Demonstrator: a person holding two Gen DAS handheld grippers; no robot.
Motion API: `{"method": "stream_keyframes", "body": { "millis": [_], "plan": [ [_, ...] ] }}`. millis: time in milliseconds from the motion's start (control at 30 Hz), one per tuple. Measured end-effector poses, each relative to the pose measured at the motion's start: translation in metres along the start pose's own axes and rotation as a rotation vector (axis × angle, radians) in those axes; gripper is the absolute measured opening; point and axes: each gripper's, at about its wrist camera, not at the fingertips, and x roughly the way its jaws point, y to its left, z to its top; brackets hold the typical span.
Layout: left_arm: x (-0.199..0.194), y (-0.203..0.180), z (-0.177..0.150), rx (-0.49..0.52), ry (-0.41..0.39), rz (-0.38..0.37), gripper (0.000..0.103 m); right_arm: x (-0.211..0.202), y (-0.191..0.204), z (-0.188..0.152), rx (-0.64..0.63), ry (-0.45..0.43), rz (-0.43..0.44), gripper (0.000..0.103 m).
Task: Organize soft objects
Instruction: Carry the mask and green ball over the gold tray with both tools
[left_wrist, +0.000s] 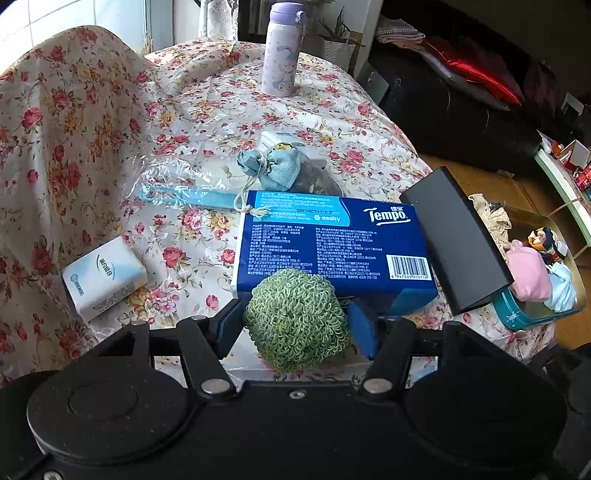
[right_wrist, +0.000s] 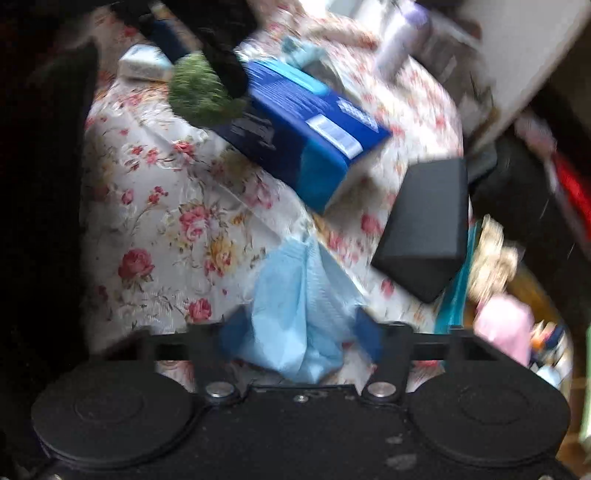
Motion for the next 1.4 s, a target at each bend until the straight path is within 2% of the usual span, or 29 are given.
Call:
{"method": "stream_keyframes", "body": {
  "millis": [67,200,333,533,733,833,900,1033,1167,1333,1400],
  "plan": [
    [0.0,0.001,0.0,0.0,0.001,0.002,0.058,-0.006,-0.014,0.0,0.083,-0.018,0.021,0.042],
    [-0.002,0.0,-0.001,0.009,-0.004,0.008,0.058,-0.028,-0.049,-0.003,0.271,-0.096,0.087,0.041],
    [-0.004,-0.002,-0.001,0.018,-0.007,0.016,0.058,-0.052,-0.083,-0.008,0.418,-0.185,0.072,0.041],
    [-0.008,-0.008,0.0,0.049,-0.023,0.02,0.058,-0.064,-0.141,-0.029,0.6,-0.268,-0.106,0.041],
    [-0.011,-0.024,0.002,0.111,-0.024,0.061,0.058,-0.049,-0.206,-0.063,0.813,-0.266,-0.313,0.041],
    [-0.016,-0.039,0.009,0.132,-0.031,0.049,0.058,-0.041,-0.235,-0.08,0.935,-0.253,-0.388,0.041],
    [-0.02,-0.054,0.017,0.154,-0.043,0.028,0.058,-0.037,-0.25,-0.087,1.002,-0.228,-0.457,0.041],
    [-0.023,-0.094,0.034,0.227,-0.062,-0.009,0.058,-0.026,-0.271,-0.098,1.126,-0.218,-0.533,0.042],
    [-0.014,-0.142,0.049,0.316,-0.068,-0.053,0.058,-0.015,-0.279,-0.103,1.159,-0.2,-0.579,0.044],
    [0.006,-0.2,0.062,0.405,-0.06,-0.097,0.058,-0.003,-0.287,-0.104,1.168,-0.177,-0.618,0.056],
    [0.016,-0.221,0.067,0.427,-0.046,-0.115,0.058,-0.004,-0.287,-0.104,1.167,-0.175,-0.62,0.073]
  ]
}}
